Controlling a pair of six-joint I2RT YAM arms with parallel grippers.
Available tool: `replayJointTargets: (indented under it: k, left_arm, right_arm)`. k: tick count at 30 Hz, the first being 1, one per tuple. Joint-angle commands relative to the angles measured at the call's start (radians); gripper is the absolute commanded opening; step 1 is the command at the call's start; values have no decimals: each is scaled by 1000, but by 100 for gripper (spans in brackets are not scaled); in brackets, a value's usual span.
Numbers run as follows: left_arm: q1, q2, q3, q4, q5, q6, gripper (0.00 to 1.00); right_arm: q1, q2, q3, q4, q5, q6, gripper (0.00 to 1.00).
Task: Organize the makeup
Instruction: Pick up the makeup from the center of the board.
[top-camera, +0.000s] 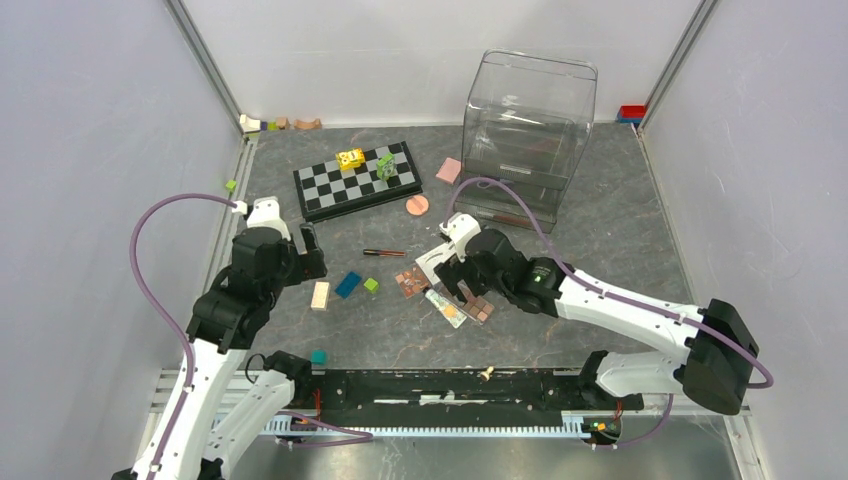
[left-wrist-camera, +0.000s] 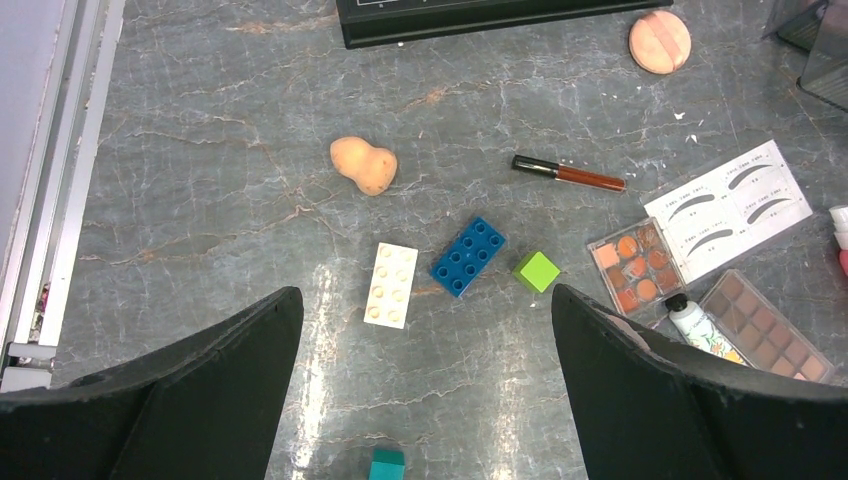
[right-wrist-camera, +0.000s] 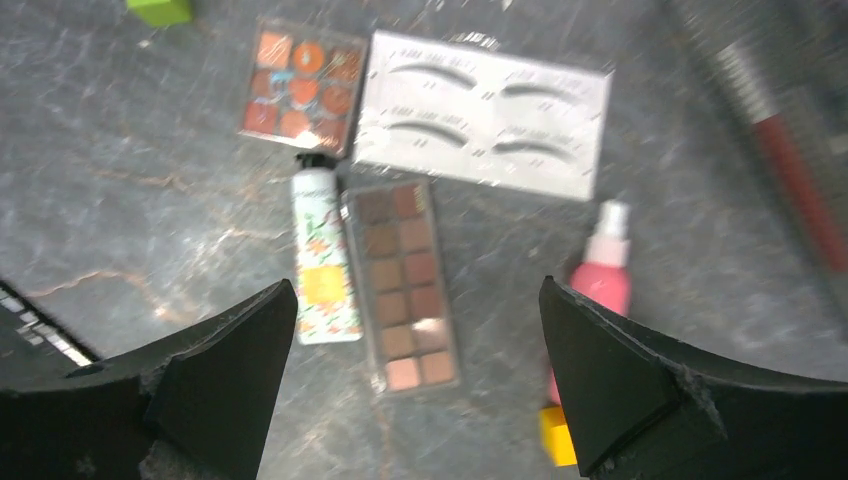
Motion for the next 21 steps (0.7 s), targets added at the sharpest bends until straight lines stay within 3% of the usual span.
replayJointTargets:
  k: [1, 6, 12, 21]
  left_arm:
    - [7, -9, 2, 35, -26, -13, 100]
    - [7, -10, 1, 36, -24, -13, 100]
    - [7, -46, 1, 35, -35, -14, 100]
    - [17, -61, 4, 33, -33, -13, 100]
  right_arm:
    - [0, -7, -37, -22, -163, 230, 98]
    - [-1, 66, 12, 12, -204, 174, 98]
    - [0, 268, 257, -59, -295, -50, 98]
    - [0, 566, 545, -92, -305, -298, 98]
